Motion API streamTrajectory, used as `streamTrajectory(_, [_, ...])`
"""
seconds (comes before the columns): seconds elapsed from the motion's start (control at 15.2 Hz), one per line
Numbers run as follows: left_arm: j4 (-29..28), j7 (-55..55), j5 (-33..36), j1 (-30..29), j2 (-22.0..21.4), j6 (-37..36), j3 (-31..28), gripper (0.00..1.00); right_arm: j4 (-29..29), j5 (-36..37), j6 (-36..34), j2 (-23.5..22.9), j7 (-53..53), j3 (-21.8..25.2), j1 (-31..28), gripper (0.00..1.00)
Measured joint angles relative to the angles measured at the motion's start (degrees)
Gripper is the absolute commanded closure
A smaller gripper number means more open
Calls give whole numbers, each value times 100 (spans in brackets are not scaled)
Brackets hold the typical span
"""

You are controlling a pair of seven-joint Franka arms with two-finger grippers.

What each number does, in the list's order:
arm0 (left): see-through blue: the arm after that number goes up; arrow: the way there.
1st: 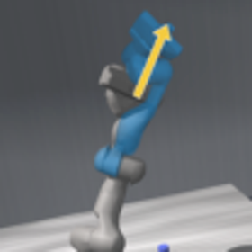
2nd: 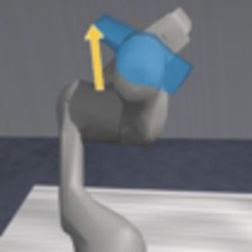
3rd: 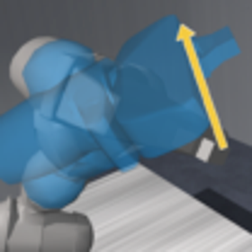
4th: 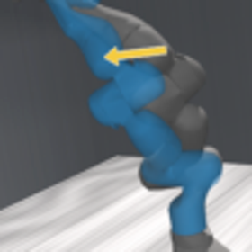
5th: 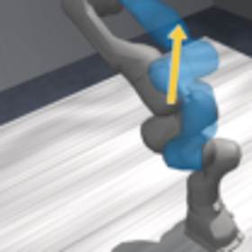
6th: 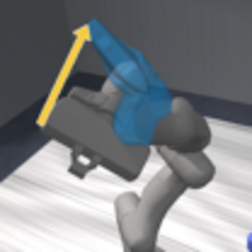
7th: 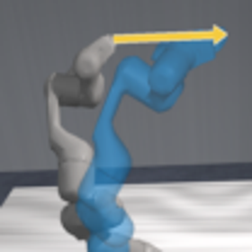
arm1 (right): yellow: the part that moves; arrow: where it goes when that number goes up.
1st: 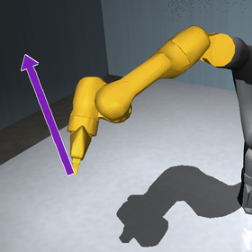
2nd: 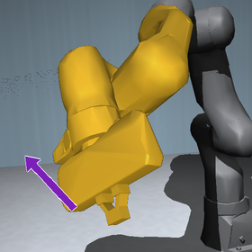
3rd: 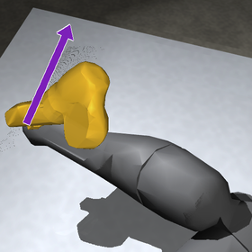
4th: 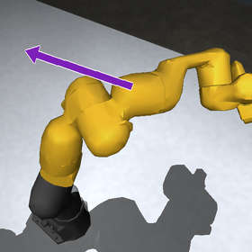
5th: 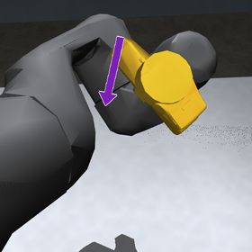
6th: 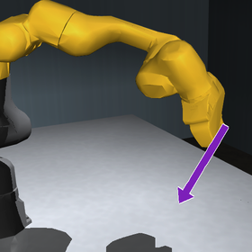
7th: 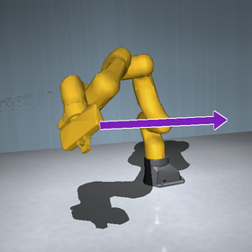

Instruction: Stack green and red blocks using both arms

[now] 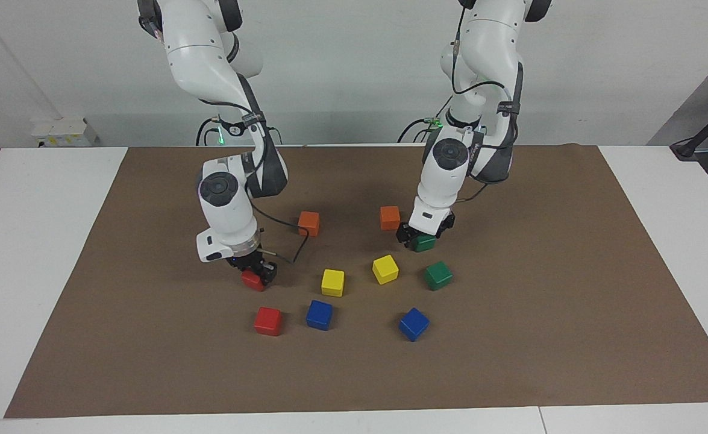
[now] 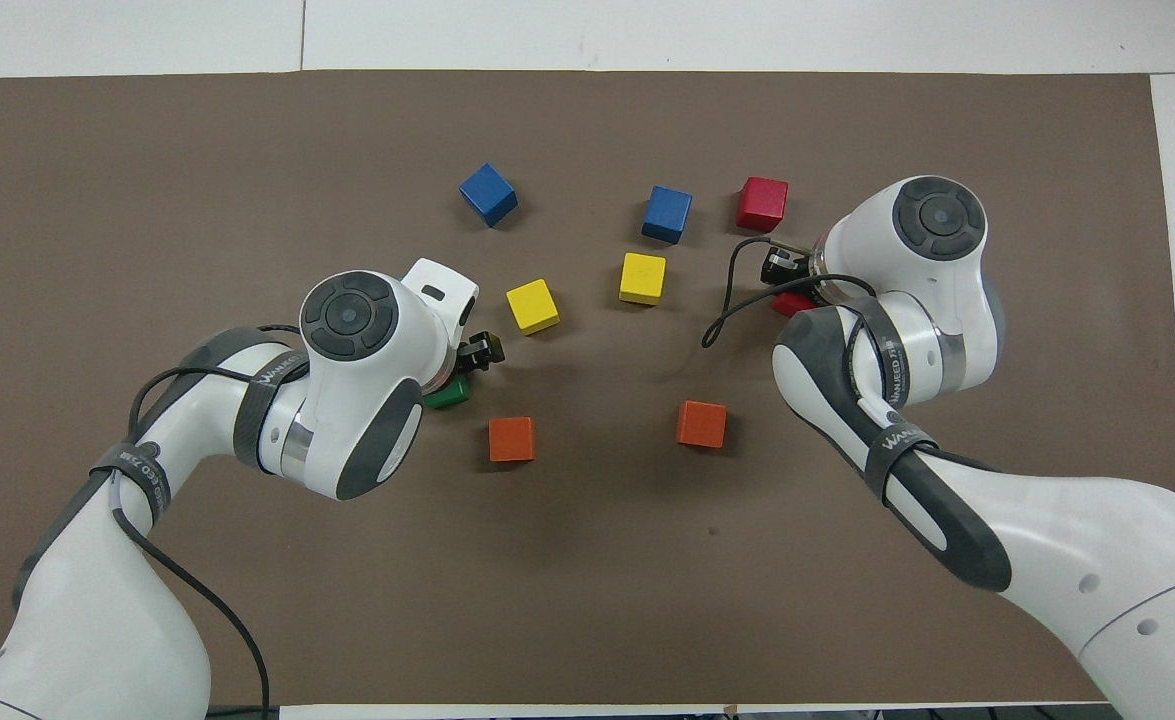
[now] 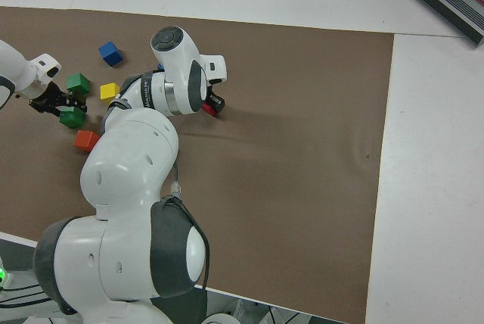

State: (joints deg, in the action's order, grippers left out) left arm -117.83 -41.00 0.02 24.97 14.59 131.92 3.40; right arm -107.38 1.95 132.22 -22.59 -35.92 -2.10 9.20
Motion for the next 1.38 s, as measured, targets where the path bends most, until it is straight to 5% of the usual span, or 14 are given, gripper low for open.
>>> streamTrajectory(0.33, [-254,0,0,0,4,251,-32,0,-159,3,-340,517,2010,41,-1027,100])
streamTrajectory(0.4, [-302,0,0,0,4,301,-32,32,-280,3,-202,547,2294,42,-1202,100])
streamTrajectory(0.46, [-330,-1,0,0,4,329,-32,96,-389,3,-19,546,2499,42,-1321,100])
streamTrajectory(0.86, [-50,-77,4,-96,-39,-270,-134,100,-663,3,736,248,3020,43,-1611,100])
streamTrajectory(0.92, [190,176,9,-290,-74,-606,-166,100,-662,3,747,235,3020,42,-1611,71])
streamTrajectory(0.99, [449,588,13,-568,-113,-960,-192,100,-660,1,747,237,3020,39,-1611,1])
streamTrajectory(1.12, [881,1759,21,-1348,-180,-1427,-228,100,-652,-2,750,238,3020,32,-1611,0])
streamTrajectory(1.38, [965,3772,17,-2750,-134,-1257,-255,100,-576,-2,691,260,3020,4,-1587,0])
